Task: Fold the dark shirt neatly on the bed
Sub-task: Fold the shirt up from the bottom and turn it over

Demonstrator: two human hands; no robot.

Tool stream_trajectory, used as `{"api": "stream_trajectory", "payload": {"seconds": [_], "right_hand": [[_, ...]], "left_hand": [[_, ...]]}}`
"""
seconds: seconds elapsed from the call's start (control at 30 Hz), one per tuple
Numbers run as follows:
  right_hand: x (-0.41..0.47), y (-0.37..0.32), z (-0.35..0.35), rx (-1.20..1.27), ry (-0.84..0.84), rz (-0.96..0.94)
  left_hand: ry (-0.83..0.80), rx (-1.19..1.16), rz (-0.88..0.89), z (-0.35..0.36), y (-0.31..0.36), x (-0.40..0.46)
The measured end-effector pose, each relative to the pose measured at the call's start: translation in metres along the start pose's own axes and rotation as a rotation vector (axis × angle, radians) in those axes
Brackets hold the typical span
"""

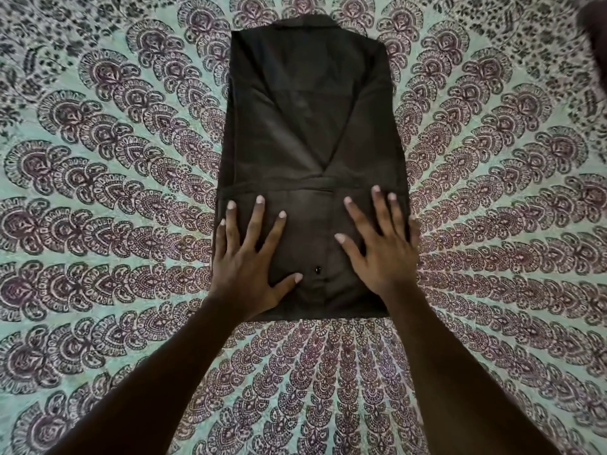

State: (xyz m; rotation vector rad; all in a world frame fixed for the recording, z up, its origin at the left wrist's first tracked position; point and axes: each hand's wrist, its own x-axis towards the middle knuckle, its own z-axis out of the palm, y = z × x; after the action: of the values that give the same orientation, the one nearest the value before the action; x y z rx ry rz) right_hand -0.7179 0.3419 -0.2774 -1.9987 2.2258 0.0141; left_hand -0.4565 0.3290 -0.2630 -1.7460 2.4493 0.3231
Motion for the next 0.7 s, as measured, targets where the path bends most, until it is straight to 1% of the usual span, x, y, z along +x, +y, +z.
{"api": "stream_trajectory", "payload": {"seconds": [0.1, 0.17, 0.23, 0.3, 0.37, 0.43, 0.57, 0.63, 0.7], "right_hand": [[0.014, -0.007, -0.004, 0.019, 0.013, 0.13], [0.017, -0.026, -0.011, 0.049, 0.066, 0.162], [0.009, -0.052, -0.013, 0.084, 0.089, 0.053], [-0.009, -0.069, -0.008, 0.12, 0.014, -0.093], [-0.023, -0.066, 0.002, 0.088, -0.045, -0.175], [-0.026, -0.04, 0.006, 0.002, -0.056, -0.186], [-0.008, 0.013, -0.002, -0.061, -0.018, -0.086], [-0.002, 0.03, -0.006, -0.036, -0.021, 0.059], [-0.004, 0.033, -0.01, 0.035, -0.032, 0.215]], "left_hand": [[0.013, 0.013, 0.008, -0.001, -0.001, 0.004], [0.023, 0.006, 0.007, 0.002, -0.001, 0.004], [0.022, 0.001, 0.0, 0.005, -0.002, 0.004], [0.025, -0.009, -0.003, 0.006, -0.002, 0.004], [0.033, -0.021, -0.009, 0.007, -0.002, 0.003], [0.031, -0.027, -0.004, 0.007, -0.001, 0.002], [0.013, -0.015, -0.02, 0.005, 0.0, 0.005], [0.01, -0.019, -0.023, 0.005, 0.0, 0.006], [0.003, -0.017, -0.026, 0.005, 0.0, 0.006]]}}
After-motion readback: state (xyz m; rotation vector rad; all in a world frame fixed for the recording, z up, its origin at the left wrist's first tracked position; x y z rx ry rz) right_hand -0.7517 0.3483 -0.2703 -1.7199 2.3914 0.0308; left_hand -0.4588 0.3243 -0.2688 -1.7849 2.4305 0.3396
